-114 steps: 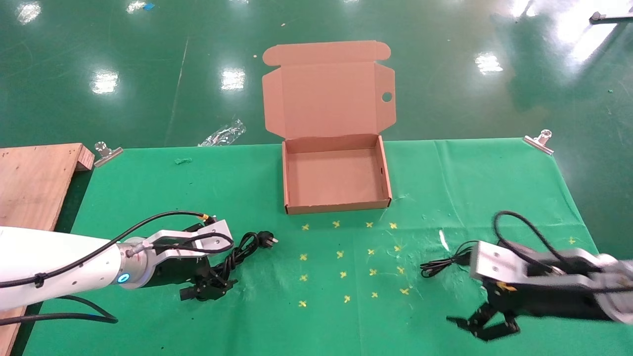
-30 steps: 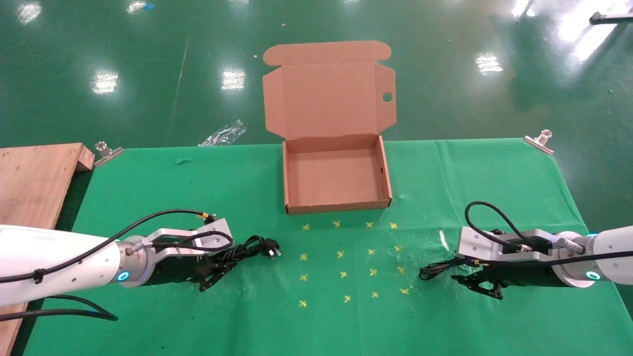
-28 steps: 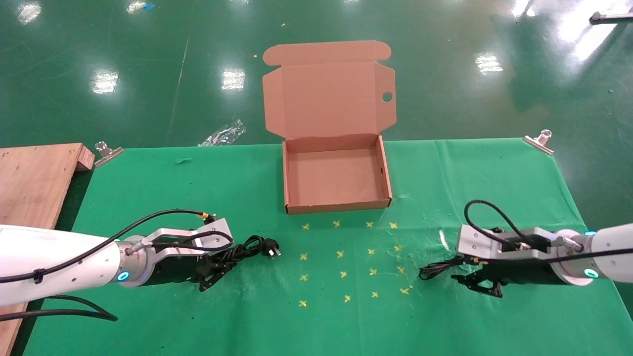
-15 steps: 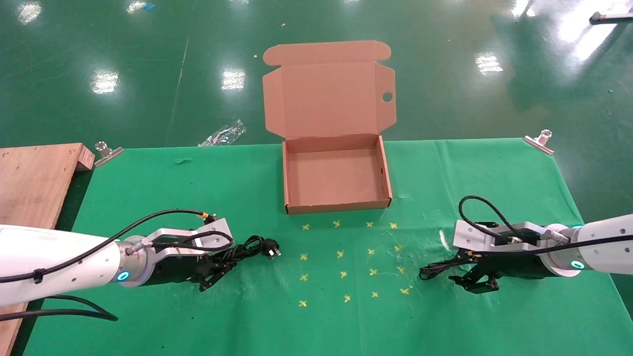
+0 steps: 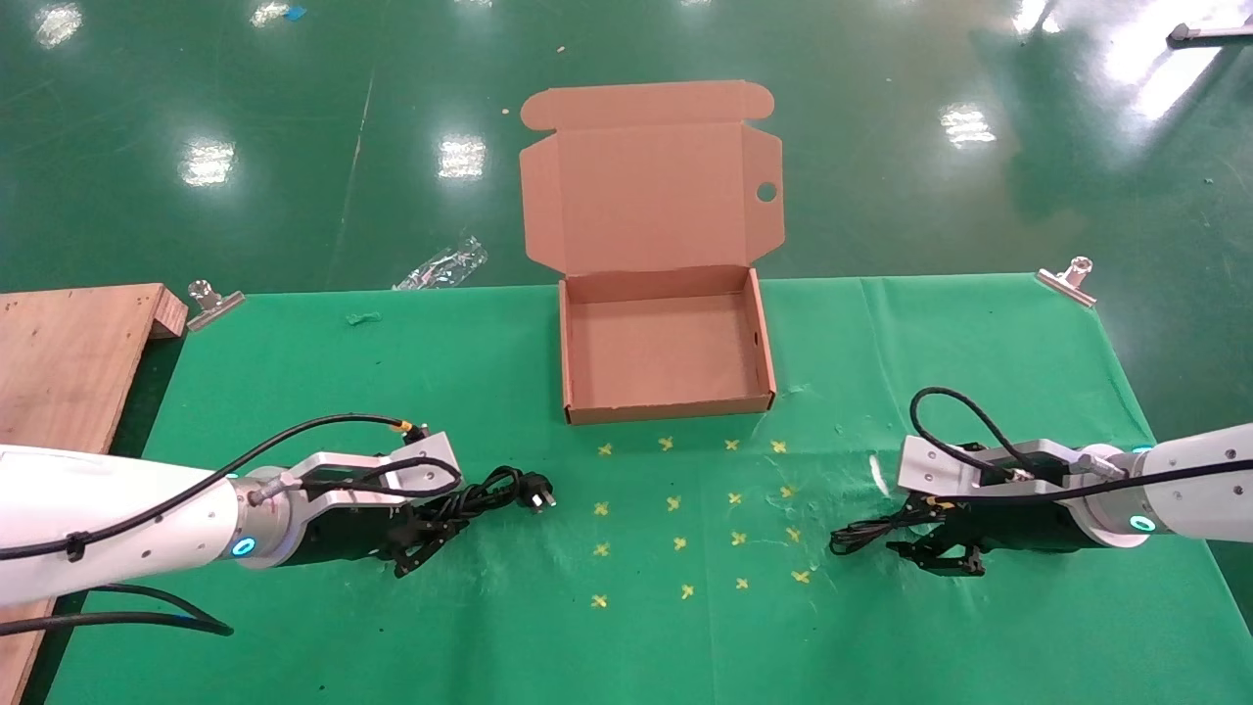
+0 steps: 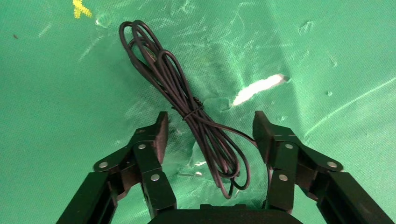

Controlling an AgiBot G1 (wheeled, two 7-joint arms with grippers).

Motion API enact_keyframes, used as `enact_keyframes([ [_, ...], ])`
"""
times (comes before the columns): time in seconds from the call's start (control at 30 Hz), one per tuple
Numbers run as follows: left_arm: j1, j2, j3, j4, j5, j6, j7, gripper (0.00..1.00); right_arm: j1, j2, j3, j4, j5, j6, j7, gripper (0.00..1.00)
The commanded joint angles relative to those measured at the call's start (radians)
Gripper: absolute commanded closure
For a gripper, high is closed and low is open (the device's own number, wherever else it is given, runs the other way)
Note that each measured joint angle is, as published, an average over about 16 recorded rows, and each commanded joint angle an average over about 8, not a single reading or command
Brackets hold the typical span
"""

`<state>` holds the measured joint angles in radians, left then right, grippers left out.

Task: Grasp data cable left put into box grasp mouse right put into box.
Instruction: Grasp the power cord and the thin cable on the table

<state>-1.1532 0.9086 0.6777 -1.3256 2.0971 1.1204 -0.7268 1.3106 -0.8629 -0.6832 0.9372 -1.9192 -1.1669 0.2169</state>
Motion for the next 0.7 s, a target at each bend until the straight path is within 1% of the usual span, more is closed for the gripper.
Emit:
enact_keyframes([
  [0.03,0.0,0.0,0.0,0.0,0.0,0.0,0.0,1.0,0.0,-0.001,0.0,-0.003,0.0,0.0,0.0,1.0],
  [0.57,0.0,0.0,0.0,0.0,0.0,0.0,0.0,1.0,0.026,0.016,0.009,0.047,-0.005,-0.011,0.03,1.0],
  [0.7,-0.013,-0.003,-0.006,-0.01,-0.024,0.008,0.014,1.0,0.037,0.033,0.019,0.073,-0.002,-0.014,0.046,1.0],
])
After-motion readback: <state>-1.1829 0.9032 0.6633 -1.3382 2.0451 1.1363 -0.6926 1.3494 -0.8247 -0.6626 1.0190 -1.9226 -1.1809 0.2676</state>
